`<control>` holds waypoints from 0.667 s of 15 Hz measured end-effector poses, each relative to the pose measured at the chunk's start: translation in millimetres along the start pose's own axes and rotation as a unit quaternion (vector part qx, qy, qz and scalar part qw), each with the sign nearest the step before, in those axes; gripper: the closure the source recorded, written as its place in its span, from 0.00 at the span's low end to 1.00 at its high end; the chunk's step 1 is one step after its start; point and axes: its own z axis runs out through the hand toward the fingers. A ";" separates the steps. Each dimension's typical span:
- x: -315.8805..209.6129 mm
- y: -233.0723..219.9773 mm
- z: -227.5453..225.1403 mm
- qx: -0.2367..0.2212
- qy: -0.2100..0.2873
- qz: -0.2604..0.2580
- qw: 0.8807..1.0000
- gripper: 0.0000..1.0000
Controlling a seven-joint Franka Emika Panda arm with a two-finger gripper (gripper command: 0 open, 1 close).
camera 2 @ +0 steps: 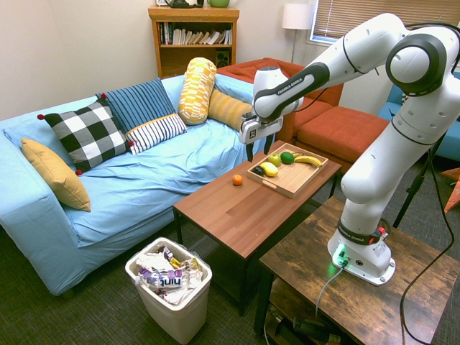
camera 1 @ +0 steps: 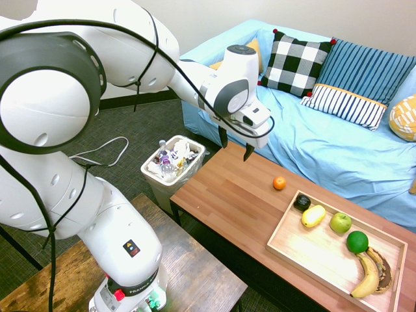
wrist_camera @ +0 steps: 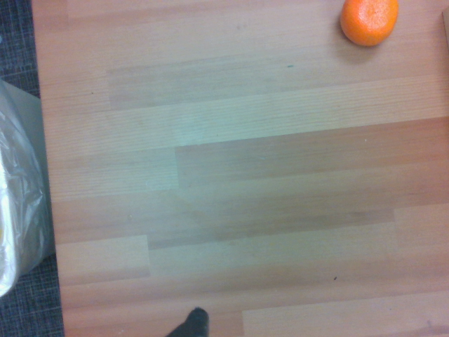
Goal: Put the tangerine in the tray
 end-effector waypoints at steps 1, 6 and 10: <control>0.3 -0.4 0.2 -0.001 -0.001 -0.001 1.000 0.00; 16.9 -18.3 8.1 0.001 -0.002 0.001 1.000 0.00; 57.9 -48.8 42.4 0.001 0.032 0.034 0.999 0.00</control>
